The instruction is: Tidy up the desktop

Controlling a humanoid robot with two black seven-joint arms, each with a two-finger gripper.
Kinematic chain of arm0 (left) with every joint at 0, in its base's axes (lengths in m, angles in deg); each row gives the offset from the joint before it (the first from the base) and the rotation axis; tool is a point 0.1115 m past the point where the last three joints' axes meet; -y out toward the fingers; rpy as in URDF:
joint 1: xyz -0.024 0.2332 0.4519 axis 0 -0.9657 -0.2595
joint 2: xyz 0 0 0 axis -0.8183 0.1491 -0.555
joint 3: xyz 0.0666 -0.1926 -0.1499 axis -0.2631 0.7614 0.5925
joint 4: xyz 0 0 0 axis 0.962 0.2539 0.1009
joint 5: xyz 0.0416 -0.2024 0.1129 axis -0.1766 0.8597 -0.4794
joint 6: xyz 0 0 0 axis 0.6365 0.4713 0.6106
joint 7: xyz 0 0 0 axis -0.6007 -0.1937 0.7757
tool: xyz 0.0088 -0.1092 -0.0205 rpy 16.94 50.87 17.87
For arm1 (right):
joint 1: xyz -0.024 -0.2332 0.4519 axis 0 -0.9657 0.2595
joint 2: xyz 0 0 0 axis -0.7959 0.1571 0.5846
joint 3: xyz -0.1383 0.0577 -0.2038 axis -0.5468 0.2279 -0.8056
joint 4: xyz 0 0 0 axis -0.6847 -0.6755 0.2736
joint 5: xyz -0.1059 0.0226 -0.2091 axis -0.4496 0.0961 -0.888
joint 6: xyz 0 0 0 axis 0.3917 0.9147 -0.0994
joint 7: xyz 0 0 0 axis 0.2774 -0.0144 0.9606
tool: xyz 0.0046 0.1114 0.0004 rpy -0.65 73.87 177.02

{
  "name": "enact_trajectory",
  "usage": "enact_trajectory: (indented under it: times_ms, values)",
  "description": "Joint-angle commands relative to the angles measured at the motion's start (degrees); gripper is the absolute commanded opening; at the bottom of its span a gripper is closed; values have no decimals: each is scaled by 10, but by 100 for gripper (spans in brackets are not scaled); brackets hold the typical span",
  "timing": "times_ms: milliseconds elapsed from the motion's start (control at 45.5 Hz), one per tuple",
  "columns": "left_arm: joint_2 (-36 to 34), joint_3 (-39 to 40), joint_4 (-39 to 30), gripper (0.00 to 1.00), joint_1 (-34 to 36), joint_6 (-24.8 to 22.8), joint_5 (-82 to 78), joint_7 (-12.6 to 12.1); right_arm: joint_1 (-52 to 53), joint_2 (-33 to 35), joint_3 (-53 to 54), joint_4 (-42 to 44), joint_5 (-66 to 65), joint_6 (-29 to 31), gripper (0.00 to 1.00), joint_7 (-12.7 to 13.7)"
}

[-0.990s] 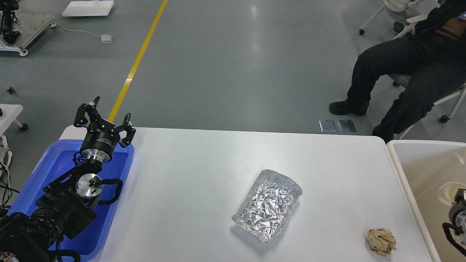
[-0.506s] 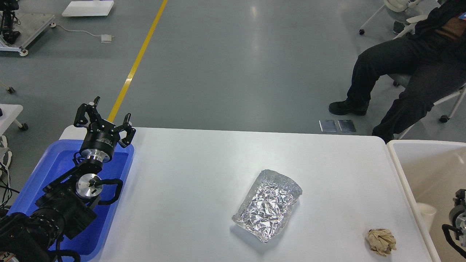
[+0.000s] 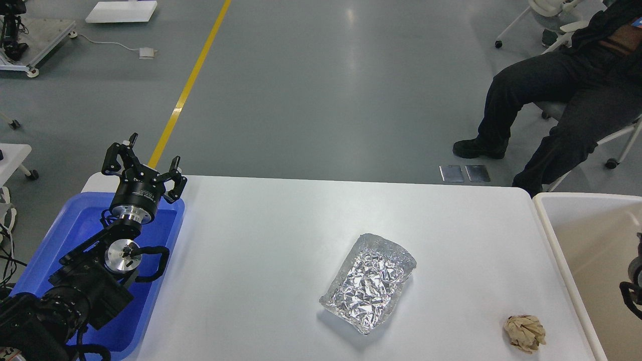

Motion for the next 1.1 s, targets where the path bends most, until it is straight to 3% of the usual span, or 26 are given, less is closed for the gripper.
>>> enact_trajectory:
  times_ms: [0, 396, 924, 1078]
  values:
    - [0, 0, 0, 100, 0, 0, 0, 0, 46, 51, 105, -64, 0, 4, 100, 1]
    - [0, 0, 0, 100, 0, 0, 0, 0, 75, 63, 326, -217, 1, 68, 100, 2]
    - [0, 0, 0, 100, 0, 0, 0, 0, 58, -43, 365, -270, 41, 254, 100, -1]
    - [0, 0, 0, 100, 0, 0, 0, 0, 60, -79, 358, -267, 30, 269, 100, -1]
